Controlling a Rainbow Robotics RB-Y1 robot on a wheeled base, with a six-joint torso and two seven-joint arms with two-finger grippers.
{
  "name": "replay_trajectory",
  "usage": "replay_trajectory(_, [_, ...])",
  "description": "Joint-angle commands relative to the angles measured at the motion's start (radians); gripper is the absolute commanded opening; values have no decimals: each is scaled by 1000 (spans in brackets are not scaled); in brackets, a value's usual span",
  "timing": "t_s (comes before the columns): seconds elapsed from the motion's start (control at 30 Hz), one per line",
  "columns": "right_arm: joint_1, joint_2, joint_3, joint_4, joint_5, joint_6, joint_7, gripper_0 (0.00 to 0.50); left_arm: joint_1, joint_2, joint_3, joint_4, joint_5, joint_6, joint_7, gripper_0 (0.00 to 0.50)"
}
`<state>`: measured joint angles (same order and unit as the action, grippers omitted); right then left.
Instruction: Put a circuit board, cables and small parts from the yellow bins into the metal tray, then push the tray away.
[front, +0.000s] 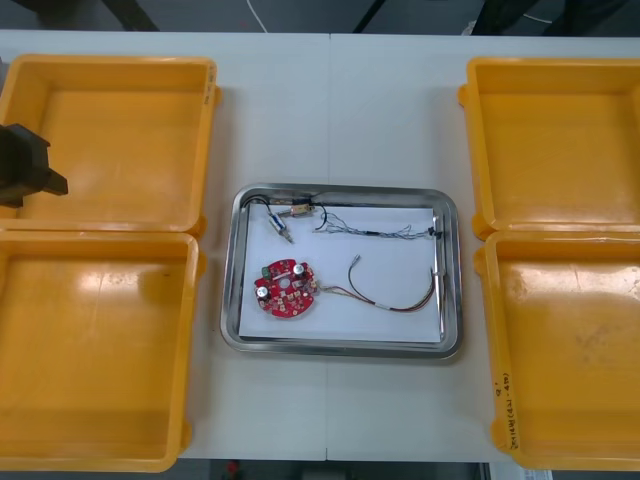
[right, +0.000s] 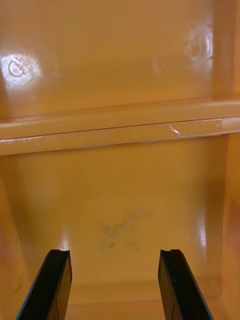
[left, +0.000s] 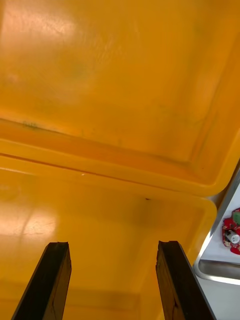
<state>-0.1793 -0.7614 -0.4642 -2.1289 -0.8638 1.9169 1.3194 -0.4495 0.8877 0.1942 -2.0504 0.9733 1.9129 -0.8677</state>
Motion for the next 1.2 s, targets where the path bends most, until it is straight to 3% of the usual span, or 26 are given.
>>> replay_trajectory(0.03, [-25,5,13,-8,-3,3,-31,500,77,60,53,-42,38,7,-102,500])
replay_trajectory(0.37, [-23,5,13,-8,-3,3,-32,500,192,79,54,-88,30,7,-188,500])
replay_trajectory(0.6, [-23,5,13,-8,-3,3,-32,500,218,83,85,-90,32,7,-277,500])
replay_trajectory(1.2, [6,28,22,-2,-8,3,-43,500,222,88,131,-90,33,7,-306,500])
